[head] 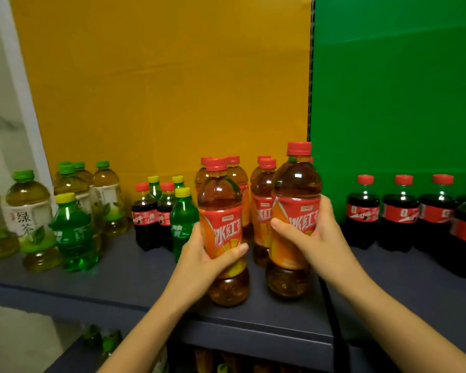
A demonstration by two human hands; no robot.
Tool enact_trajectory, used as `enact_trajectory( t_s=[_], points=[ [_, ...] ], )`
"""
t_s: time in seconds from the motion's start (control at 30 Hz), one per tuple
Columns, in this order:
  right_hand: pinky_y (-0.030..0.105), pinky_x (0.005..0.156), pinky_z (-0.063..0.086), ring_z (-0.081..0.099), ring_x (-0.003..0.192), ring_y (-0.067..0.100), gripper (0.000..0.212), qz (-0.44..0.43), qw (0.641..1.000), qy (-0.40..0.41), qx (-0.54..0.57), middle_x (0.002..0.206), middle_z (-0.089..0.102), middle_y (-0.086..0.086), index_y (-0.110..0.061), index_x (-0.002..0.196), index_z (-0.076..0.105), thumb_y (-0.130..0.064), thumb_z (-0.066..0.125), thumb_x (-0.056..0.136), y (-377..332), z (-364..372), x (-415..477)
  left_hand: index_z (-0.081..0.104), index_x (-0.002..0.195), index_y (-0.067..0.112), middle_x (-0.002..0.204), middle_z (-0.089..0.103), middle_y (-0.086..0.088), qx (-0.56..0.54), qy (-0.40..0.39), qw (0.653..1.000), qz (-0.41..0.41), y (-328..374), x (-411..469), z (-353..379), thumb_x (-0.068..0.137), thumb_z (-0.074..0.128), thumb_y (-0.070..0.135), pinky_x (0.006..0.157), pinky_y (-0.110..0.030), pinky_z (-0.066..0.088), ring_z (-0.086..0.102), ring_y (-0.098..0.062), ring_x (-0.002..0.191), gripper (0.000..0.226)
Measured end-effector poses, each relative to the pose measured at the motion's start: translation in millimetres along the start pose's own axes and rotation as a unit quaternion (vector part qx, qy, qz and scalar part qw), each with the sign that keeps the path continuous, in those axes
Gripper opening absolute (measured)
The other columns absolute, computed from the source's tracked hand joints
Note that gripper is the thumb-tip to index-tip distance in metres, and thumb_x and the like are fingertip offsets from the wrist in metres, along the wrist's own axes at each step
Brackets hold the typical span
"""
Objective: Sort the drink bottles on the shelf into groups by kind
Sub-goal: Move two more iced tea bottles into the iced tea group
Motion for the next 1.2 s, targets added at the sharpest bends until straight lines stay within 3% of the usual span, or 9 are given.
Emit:
enact_trajectory(
  t_s=[0.13, 0.27, 0.33, 0.5, 0.67, 0.83, 0.93, 1.03, 1.2],
  points=[
    [0.041, 0.100, 0.046, 0.057, 0.112, 0.010, 0.070, 0.008, 0.999, 0.028, -0.020, 0.121, 0.057, -0.006, -0.025, 0.128, 0.036, -0.028, 0.076, 0.071, 13, 39, 9, 0.045, 0.117, 0.035, 0.112, 0.062, 0.013, 0.011, -0.031, 0.999, -0.012, -25, 14, -23, 0.057, 0.075, 0.047, 0.085, -0.023, 0.050, 0.061, 0.003, 0.099, 0.068],
    [0.037, 0.098, 0.047, 0.056, 0.110, 0.009, 0.073, 0.018, 0.997, 0.061, -0.043, 0.120, 0.056, -0.006, -0.020, 0.131, 0.034, -0.024, 0.075, 0.072, 22, 59, 12, 0.044, 0.120, 0.029, 0.114, 0.061, 0.011, 0.006, -0.062, 0.998, 0.001, -35, 29, -24, 0.061, 0.076, 0.043, 0.089, -0.026, 0.050, 0.059, -0.001, 0.104, 0.069],
    [0.032, 0.095, 0.048, 0.056, 0.108, 0.005, 0.071, 0.023, 0.996, 0.067, -0.054, 0.118, 0.056, -0.009, -0.020, 0.130, 0.034, -0.023, 0.075, 0.072, 26, 64, 11, 0.043, 0.118, 0.028, 0.113, 0.060, 0.011, 0.006, -0.070, 0.998, 0.009, -38, 35, -22, 0.066, 0.077, 0.037, 0.086, -0.022, 0.050, 0.059, 0.000, 0.103, 0.063],
    [0.003, 0.079, 0.045, 0.054, 0.097, -0.017, 0.063, 0.009, 0.993, 0.079, -0.091, 0.112, 0.055, -0.015, -0.022, 0.126, 0.035, -0.022, 0.073, 0.075, 29, 78, 9, 0.040, 0.118, 0.025, 0.108, 0.056, 0.012, 0.006, -0.057, 0.998, 0.009, -47, 50, -25, 0.068, 0.077, 0.034, 0.086, -0.024, 0.048, 0.057, -0.005, 0.102, 0.062],
    [0.023, 0.099, 0.043, 0.050, 0.118, 0.000, 0.072, 0.001, 0.989, 0.048, -0.138, 0.129, 0.050, -0.011, -0.026, 0.136, 0.025, -0.039, 0.066, 0.078, 30, 88, 2, 0.039, 0.122, 0.019, 0.101, 0.052, 0.018, 0.007, -0.045, 0.999, 0.016, -52, 56, -35, 0.069, 0.076, 0.031, 0.086, -0.023, 0.045, 0.055, -0.008, 0.102, 0.066],
    [0.019, 0.101, 0.036, 0.040, 0.120, -0.005, 0.077, 0.006, 0.967, 0.006, -0.253, 0.130, 0.040, -0.017, -0.033, 0.141, 0.020, -0.044, 0.064, 0.079, 44, 97, -16, 0.039, 0.117, 0.027, 0.109, 0.056, 0.012, 0.026, -0.055, 0.998, 0.027, -58, 58, -43, 0.069, 0.075, 0.034, 0.083, -0.019, 0.045, 0.057, -0.008, 0.105, 0.061],
    [0.020, 0.099, 0.037, 0.042, 0.122, 0.000, 0.076, 0.025, 0.966, 0.019, -0.256, 0.131, 0.042, -0.017, -0.026, 0.140, 0.021, -0.044, 0.063, 0.079, 49, 102, -14, 0.035, 0.129, 0.020, 0.118, 0.053, 0.007, 0.036, -0.040, 0.998, 0.038, -57, 59, -48, 0.068, 0.076, 0.032, 0.089, -0.024, 0.044, 0.054, -0.009, 0.108, 0.074],
    [0.023, 0.094, 0.041, 0.049, 0.119, 0.010, 0.075, 0.062, 0.967, 0.029, -0.247, 0.124, 0.048, -0.010, -0.022, 0.136, 0.019, -0.038, 0.065, 0.080, 54, 106, -7, 0.025, 0.133, 0.013, 0.123, 0.051, 0.002, 0.052, -0.022, 0.998, 0.039, -58, 58, -52, 0.070, 0.075, 0.031, 0.089, -0.025, 0.043, 0.052, -0.013, 0.111, 0.083],
    [0.026, 0.096, 0.040, 0.048, 0.123, 0.016, 0.072, 0.070, 0.959, 0.054, -0.268, 0.135, 0.049, 0.002, -0.015, 0.136, 0.022, -0.035, 0.064, 0.082, 60, 112, 3, 0.029, 0.137, 0.019, 0.132, 0.050, -0.001, 0.095, -0.021, 0.993, 0.069, -66, 50, -57, 0.072, 0.073, 0.033, 0.099, -0.033, 0.044, 0.050, -0.014, 0.121, 0.079]
  ],
)
Point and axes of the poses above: each hand's wrist, its own x-axis towards the middle knuckle, its own z-axis out of the palm, y = z × x, the point moved 6 cm from there along x, towards the middle knuckle
